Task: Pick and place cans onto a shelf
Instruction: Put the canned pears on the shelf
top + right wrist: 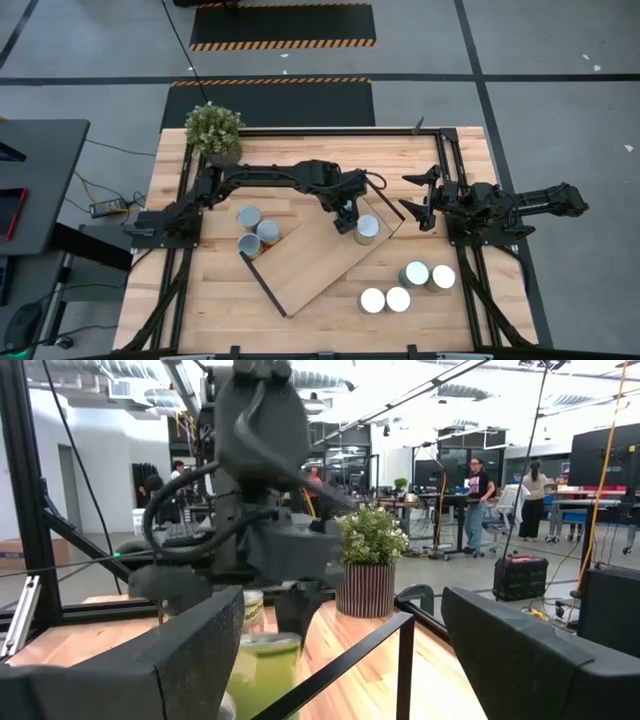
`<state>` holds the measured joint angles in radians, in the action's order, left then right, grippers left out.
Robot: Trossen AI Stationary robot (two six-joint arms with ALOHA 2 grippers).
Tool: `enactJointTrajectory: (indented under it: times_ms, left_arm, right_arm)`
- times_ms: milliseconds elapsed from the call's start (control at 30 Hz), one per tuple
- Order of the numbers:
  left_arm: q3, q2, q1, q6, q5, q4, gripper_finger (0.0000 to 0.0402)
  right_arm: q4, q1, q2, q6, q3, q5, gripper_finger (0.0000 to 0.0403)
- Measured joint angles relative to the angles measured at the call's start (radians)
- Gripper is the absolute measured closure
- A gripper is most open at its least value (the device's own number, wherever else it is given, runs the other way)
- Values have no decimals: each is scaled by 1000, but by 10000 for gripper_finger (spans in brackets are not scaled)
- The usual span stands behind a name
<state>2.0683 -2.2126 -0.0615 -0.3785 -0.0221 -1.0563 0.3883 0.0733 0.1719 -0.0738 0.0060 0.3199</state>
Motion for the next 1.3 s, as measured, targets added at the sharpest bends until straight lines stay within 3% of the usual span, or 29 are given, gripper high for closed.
enactJointTrajectory:
  times_ms: [200, 1300]
  left_arm:
    - [-1, -7, -2, 51, -17, 36, 48]
    - [-1, -6, -2, 127, -22, 42, 46]
  right_arm:
    - [1, 0, 0, 0, 0, 0, 56]
    - [3, 0, 0, 0, 0, 0, 56]
